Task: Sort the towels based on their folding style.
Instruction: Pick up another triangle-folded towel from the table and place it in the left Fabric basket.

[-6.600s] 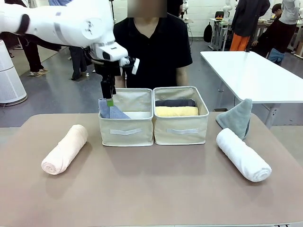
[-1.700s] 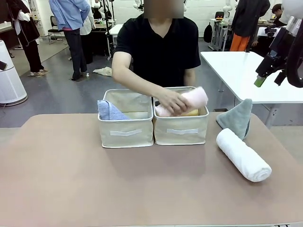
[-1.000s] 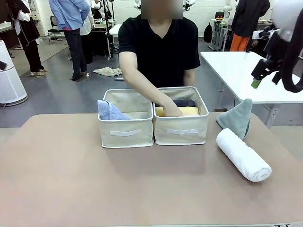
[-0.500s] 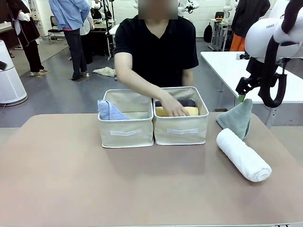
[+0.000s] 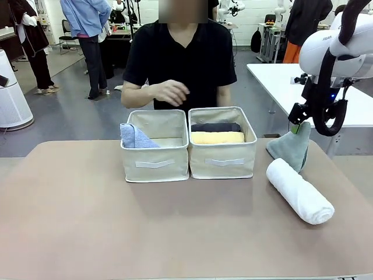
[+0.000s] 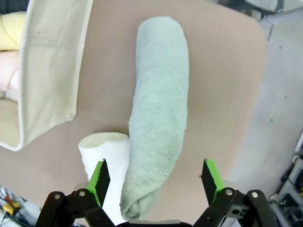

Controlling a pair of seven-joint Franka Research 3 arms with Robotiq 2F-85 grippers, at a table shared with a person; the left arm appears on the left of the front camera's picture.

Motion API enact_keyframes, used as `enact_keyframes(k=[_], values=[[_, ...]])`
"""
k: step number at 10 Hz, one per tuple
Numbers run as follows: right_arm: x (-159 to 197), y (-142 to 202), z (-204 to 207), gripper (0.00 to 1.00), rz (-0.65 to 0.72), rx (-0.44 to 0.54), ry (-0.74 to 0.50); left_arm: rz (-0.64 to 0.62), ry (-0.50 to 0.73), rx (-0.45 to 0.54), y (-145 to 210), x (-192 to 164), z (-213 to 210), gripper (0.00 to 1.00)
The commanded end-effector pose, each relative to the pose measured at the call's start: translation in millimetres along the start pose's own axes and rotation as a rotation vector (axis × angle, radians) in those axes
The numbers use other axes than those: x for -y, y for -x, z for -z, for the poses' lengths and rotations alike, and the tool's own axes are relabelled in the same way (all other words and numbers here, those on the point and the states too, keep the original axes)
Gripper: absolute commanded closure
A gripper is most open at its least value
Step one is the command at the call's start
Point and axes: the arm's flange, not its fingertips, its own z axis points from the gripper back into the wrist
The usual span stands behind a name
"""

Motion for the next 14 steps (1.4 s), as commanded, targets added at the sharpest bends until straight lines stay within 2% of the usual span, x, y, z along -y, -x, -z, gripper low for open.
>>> enact_keyframes(k=[1,2,3,4,5,6,7,12,14], values=[[10.1,-9.0,2.4,0.0,-0.001,-0.036,-0.052,-0.01,0.004,-0.007,-1.1,1.3,-0.7,0.0],[12.3,-8.3,5.1,0.0,-0.013,-0.041,-0.042,-0.01,0.004,-0.007,-1.1,1.3,-0.7,0.0],[13.3,-8.8,7.1,0.54,-0.014,-0.048,-0.035,-0.01,0.004,-0.007,-1.1,1.3,-0.7,0.0],[14.2,-8.5,7.8,0.54,-0.014,-0.048,-0.035,-0.01,0.004,-0.007,-1.1,1.3,-0.7,0.0],[14.8,-8.1,8.5,1.0,-0.018,-0.046,-0.038,-0.01,0.004,-0.007,-1.1,1.3,-0.7,0.0],[15.3,-7.7,9.9,0.59,-0.023,-0.048,-0.041,-0.01,0.004,-0.007,-1.1,1.3,-0.7,0.0],[15.0,-7.7,10.5,1.0,-0.027,-0.05,-0.042,-0.01,0.004,-0.007,-1.1,1.3,-0.7,0.0],[13.2,-6.9,8.1,1.0,-0.037,-0.04,-0.041,-0.01,0.004,-0.007,-1.1,1.3,-0.7,0.0],[2.5,2.4,-17.2,1.0,-0.033,-0.036,-0.036,-0.01,0.004,-0.007,-1.1,1.3,-0.7,0.0]])
